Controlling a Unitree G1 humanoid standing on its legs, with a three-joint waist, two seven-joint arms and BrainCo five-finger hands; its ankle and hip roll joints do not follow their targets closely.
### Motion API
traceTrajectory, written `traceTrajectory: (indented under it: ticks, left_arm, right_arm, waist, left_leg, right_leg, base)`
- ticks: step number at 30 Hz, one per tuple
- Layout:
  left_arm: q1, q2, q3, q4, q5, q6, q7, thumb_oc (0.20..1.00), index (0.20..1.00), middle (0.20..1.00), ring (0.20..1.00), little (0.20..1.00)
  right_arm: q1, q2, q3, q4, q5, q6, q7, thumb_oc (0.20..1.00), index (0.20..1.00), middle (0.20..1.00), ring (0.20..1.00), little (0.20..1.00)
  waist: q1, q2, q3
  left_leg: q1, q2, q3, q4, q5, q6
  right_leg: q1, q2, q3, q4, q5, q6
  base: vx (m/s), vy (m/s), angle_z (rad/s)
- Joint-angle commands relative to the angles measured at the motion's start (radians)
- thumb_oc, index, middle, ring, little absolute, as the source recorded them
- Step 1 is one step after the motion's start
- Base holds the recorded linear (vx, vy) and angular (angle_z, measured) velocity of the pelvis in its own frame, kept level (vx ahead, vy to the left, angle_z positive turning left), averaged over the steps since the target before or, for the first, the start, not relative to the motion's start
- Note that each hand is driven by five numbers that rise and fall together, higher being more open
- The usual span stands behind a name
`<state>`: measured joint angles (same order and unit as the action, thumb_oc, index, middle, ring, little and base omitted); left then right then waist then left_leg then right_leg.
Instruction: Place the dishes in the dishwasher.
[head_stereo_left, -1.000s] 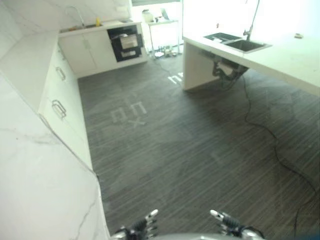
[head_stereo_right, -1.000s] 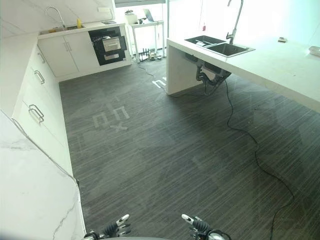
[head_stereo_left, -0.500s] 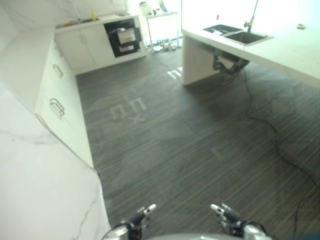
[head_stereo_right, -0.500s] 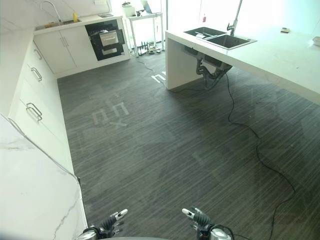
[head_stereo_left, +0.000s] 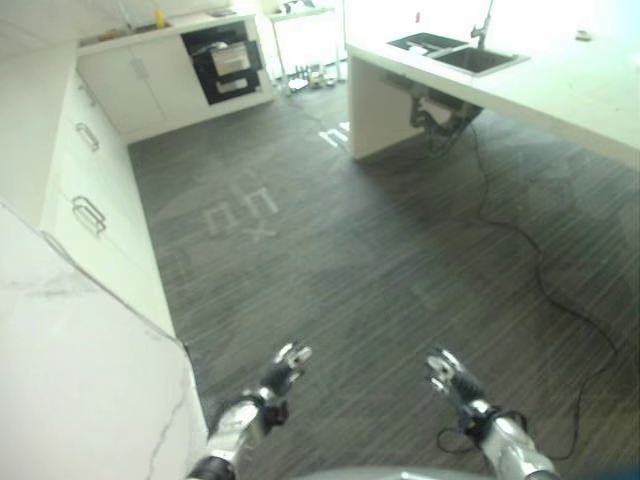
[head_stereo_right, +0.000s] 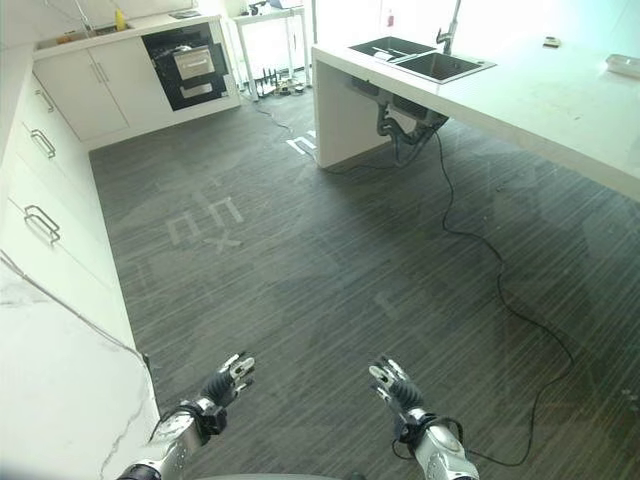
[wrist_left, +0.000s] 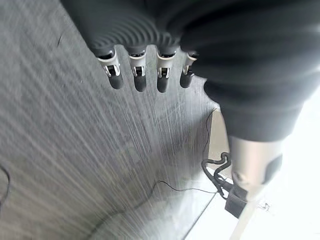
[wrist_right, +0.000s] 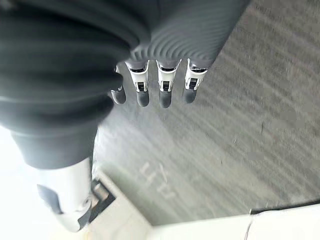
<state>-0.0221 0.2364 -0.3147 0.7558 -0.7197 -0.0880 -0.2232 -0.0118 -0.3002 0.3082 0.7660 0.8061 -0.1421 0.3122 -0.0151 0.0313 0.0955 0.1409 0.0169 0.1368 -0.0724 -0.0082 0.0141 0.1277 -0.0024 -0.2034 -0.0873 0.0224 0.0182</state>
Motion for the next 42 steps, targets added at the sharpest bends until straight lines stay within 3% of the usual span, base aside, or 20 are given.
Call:
traceTrajectory:
  ticks: [1, 3, 6, 7, 9, 11, 13, 16, 17, 18, 19, 21, 25, 26, 28, 30, 32, 36, 39, 42]
  left_arm:
    - [-0.065, 0.002, -0.018, 0.036, -0.005, -0.009, -0.001, 1.000, 1.000, 1.000, 1.000, 1.000]
    - [-0.071, -0.002, -0.017, 0.043, -0.013, -0.013, 0.021, 1.000, 1.000, 1.000, 1.000, 1.000]
    - [-0.073, -0.008, 0.012, 0.056, -0.030, -0.029, 0.042, 1.000, 1.000, 1.000, 1.000, 1.000]
    - [-0.073, -0.009, 0.029, 0.053, -0.037, -0.022, 0.046, 1.000, 1.000, 1.000, 1.000, 1.000]
    - [-0.061, -0.009, 0.057, 0.034, -0.014, 0.002, 0.045, 1.000, 1.000, 1.000, 1.000, 1.000]
    - [-0.045, -0.013, 0.061, 0.020, 0.018, -0.005, 0.069, 1.000, 1.000, 1.000, 1.000, 1.000]
    - [-0.039, -0.012, 0.052, 0.007, 0.017, -0.001, 0.084, 1.000, 1.000, 1.000, 1.000, 1.000]
    - [-0.023, -0.015, 0.039, -0.005, 0.028, -0.009, 0.086, 1.000, 1.000, 1.000, 1.000, 1.000]
    - [-0.009, -0.017, 0.035, -0.011, 0.031, -0.018, 0.088, 1.000, 1.000, 1.000, 1.000, 1.000]
    - [-0.001, -0.017, 0.032, 0.008, 0.038, -0.033, 0.097, 1.000, 1.000, 1.000, 1.000, 1.000]
    - [-0.002, -0.017, 0.031, 0.009, 0.039, -0.034, 0.096, 1.000, 1.000, 1.000, 1.000, 1.000]
    - [-0.009, 0.004, 0.018, -0.005, 0.067, -0.033, 0.098, 1.000, 1.000, 1.000, 1.000, 1.000]
    - [-0.047, 0.046, -0.008, -0.012, 0.096, -0.029, 0.107, 1.000, 1.000, 1.000, 1.000, 1.000]
    - [-0.059, 0.055, -0.011, -0.012, 0.094, -0.031, 0.111, 1.000, 1.000, 1.000, 1.000, 1.000]
    - [-0.061, 0.061, -0.012, -0.018, 0.083, -0.032, 0.117, 1.000, 1.000, 1.000, 1.000, 1.000]
    - [-0.055, 0.068, -0.012, -0.035, 0.092, -0.027, 0.106, 1.000, 1.000, 1.000, 1.000, 1.000]
    - [-0.058, 0.076, -0.018, -0.049, 0.124, -0.011, 0.090, 1.000, 1.000, 1.000, 1.000, 1.000]
    - [-0.079, 0.075, -0.050, -0.032, 0.152, -0.015, 0.079, 1.000, 1.000, 1.000, 1.000, 1.000]
    - [-0.065, 0.066, -0.077, -0.039, 0.164, -0.023, 0.079, 1.000, 1.000, 1.000, 1.000, 1.000]
    - [-0.047, 0.055, -0.080, -0.028, 0.180, -0.022, 0.082, 1.000, 1.000, 1.000, 1.000, 1.000]
  right_arm:
    - [-0.042, 0.011, 0.040, -0.001, 0.008, -0.008, -0.007, 1.000, 1.000, 1.000, 1.000, 1.000]
    - [-0.047, 0.006, 0.046, -0.003, 0.008, -0.005, -0.012, 1.000, 1.000, 1.000, 1.000, 1.000]
    - [-0.054, -0.003, 0.051, -0.015, -0.017, -0.014, -0.017, 1.000, 1.000, 1.000, 1.000, 1.000]
    - [-0.052, -0.010, 0.046, -0.025, -0.022, -0.021, -0.021, 1.000, 1.000, 1.000, 1.000, 1.000]
    - [-0.044, -0.023, 0.028, -0.047, 0.004, -0.022, -0.015, 1.000, 1.000, 1.000, 1.000, 1.000]
    - [-0.037, -0.031, 0.024, -0.091, -0.027, 0.000, -0.030, 1.000, 1.000, 1.000, 1.000, 1.000]
    - [-0.026, -0.038, 0.030, -0.108, -0.023, 0.003, -0.049, 1.000, 1.000, 1.000, 1.000, 1.000]
    - [-0.007, -0.046, 0.032, -0.094, 0.000, -0.018, -0.040, 1.000, 1.000, 1.000, 1.000, 1.000]
    - [-0.002, -0.043, 0.037, -0.080, 0.002, -0.031, -0.033, 1.000, 1.000, 1.000, 1.000, 1.000]
    - [-0.009, -0.022, 0.041, -0.040, 0.021, -0.032, -0.026, 1.000, 1.000, 1.000, 1.000, 1.000]
    - [-0.009, -0.022, 0.041, -0.038, 0.022, -0.033, -0.025, 1.000, 1.000, 1.000, 1.000, 1.000]
    - [0.003, -0.002, 0.042, -0.046, 0.003, -0.043, -0.034, 1.000, 1.000, 1.000, 1.000, 1.000]
    - [0.009, 0.020, 0.043, -0.096, 0.000, -0.043, -0.075, 1.000, 1.000, 1.000, 1.000, 1.000]
    - [0.015, 0.024, 0.049, -0.110, -0.017, -0.039, -0.082, 1.000, 1.000, 1.000, 1.000, 1.000]
    - [0.020, 0.027, 0.054, -0.114, -0.034, -0.035, -0.087, 1.000, 1.000, 1.000, 1.000, 1.000]
    - [0.019, 0.028, 0.061, -0.110, -0.030, -0.044, -0.096, 1.000, 1.000, 1.000, 1.000, 1.000]
    - [0.026, 0.018, 0.054, -0.118, -0.013, -0.047, -0.098, 1.000, 1.000, 1.000, 1.000, 1.000]
    - [0.045, -0.005, 0.020, -0.089, -0.002, -0.061, -0.038, 1.000, 1.000, 1.000, 1.000, 1.000]
    - [0.046, 0.008, 0.001, -0.063, -0.005, -0.076, -0.033, 1.000, 1.000, 1.000, 1.000, 1.000]
    - [0.035, 0.014, 0.010, -0.041, 0.010, -0.089, -0.045, 1.000, 1.000, 1.000, 1.000, 1.000]
  waist:
    - [-0.010, -0.052, -0.031]
    - [-0.011, -0.060, -0.022]
    - [-0.009, -0.080, 0.004]
    - [-0.005, -0.088, 0.026]
    - [0.010, -0.079, 0.068]
    - [0.028, -0.048, 0.089]
    - [0.044, -0.036, 0.094]
    - [0.063, -0.031, 0.096]
    - [0.068, -0.033, 0.084]
    - [0.089, -0.049, 0.067]
    - [0.091, -0.048, 0.064]
    - [0.098, -0.064, 0.037]
    - [0.073, -0.064, 0.019]
    - [0.066, -0.047, 0.020]
    - [0.060, -0.035, 0.022]
    - [0.031, -0.030, 0.038]
    - [0.006, -0.037, 0.050]
    - [-0.069, -0.063, 0.083]
    - [-0.081, -0.059, 0.083]
    - [-0.078, -0.062, 0.055]
  left_leg:
    - [-0.012, 0.025, 0.022, -0.007, 0.037, -0.024]
    - [-0.022, 0.026, 0.016, 0.048, 0.025, -0.026]
    - [-0.105, 0.015, 0.036, 0.274, -0.021, -0.016]
    - [-0.178, 0.018, 0.035, 0.412, 0.017, -0.024]
    - [-0.309, 0.017, 0.011, 0.523, 0.118, -0.051]
    - [-0.348, 0.037, -0.001, 0.316, 0.225, -0.074]
    - [-0.377, 0.056, 0.006, 0.175, 0.288, -0.091]
    - [-0.400, 0.076, 0.032, 0.091, 0.308, -0.110]
    - [-0.377, 0.078, 0.069, 0.071, 0.274, -0.099]
    - [-0.338, 0.040, 0.046, 0.071, 0.222, -0.061]
    - [-0.339, 0.041, 0.045, 0.072, 0.219, -0.059]
    - [-0.287, -0.002, 0.051, 0.047, 0.171, -0.009]
    - [-0.206, -0.073, 0.009, 0.011, 0.123, 0.072]
    - [-0.187, -0.080, -0.019, 0.012, 0.105, 0.087]
    - [-0.162, -0.082, -0.028, 0.004, 0.091, 0.094]
    - [-0.111, -0.092, -0.049, -0.006, 0.073, 0.095]
    - [-0.074, -0.101, -0.079, -0.015, 0.058, 0.091]
    - [0.036, -0.126, -0.149, -0.015, -0.041, 0.086]
    - [0.089, -0.122, -0.176, -0.015, -0.087, 0.080]
    - [0.109, -0.118, -0.179, 0.009, -0.102, 0.075]
  right_leg:
    - [0.001, -0.018, 0.045, 0.015, 0.012, 0.020]
    - [0.001, -0.013, 0.053, 0.023, 0.011, 0.011]
    - [-0.006, -0.027, 0.059, 0.046, 0.008, -0.008]
    - [-0.004, -0.028, 0.061, 0.054, 0.009, -0.022]
    - [0.008, -0.011, 0.088, 0.073, 0.005, -0.040]
    - [0.035, 0.010, 0.099, 0.076, -0.017, -0.034]
    - [0.060, 0.014, 0.089, 0.064, -0.025, -0.030]
    - [0.086, 0.000, 0.052, 0.073, -0.052, -0.020]
    - [0.098, -0.012, 0.039, 0.083, -0.071, -0.011]
    - [0.133, -0.036, 0.051, 0.109, -0.107, 0.006]
    - [0.132, -0.035, 0.053, 0.110, -0.108, 0.006]
    - [0.153, -0.055, 0.041, 0.165, -0.139, 0.027]
    - [0.009, -0.108, 0.051, 0.584, 0.063, 0.120]
    - [-0.048, -0.101, 0.066, 0.720, 0.112, 0.128]
    - [-0.105, -0.105, 0.065, 0.799, 0.134, 0.126]
    - [-0.212, -0.039, 0.056, 0.744, 0.096, 0.109]
    - [-0.259, -0.018, 0.044, 0.628, 0.081, 0.099]
    - [-0.364, -0.063, 0.059, 0.231, 0.181, 0.116]
    - [-0.364, -0.071, 0.074, 0.146, 0.197, 0.123]
    - [-0.300, -0.059, 0.094, 0.139, 0.172, 0.091]
  base:
    - [0.04, -0.172, 0.06]
    - [0.05, -0.170, 0.10]
    - [0.04, -0.140, 0.08]
    - [0.05, -0.134, 0.07]
    - [0.16, -0.030, -0.04]
    - [0.38, 0.185, -0.26]
    - [0.33, 0.202, -0.38]
    - [0.34, 0.241, -0.21]
    - [0.62, 0.433, 0.03]
    - [0.53, 0.369, -0.09]
    - [0.52, 0.347, -0.40]
    - [0.34, 0.262, -0.47]
    - [0.27, 0.321, 0.02]
    - [0.25, 0.310, 0.43]
    - [0.21, 0.175, 0.47]
    - [0.24, 0.006, 0.31]
    - [0.27, -0.092, 0.68]
    - [0.36, -0.128, 0.75]
    - [0.41, -0.140, 0.52]
    - [0.38, -0.178, 0.37]
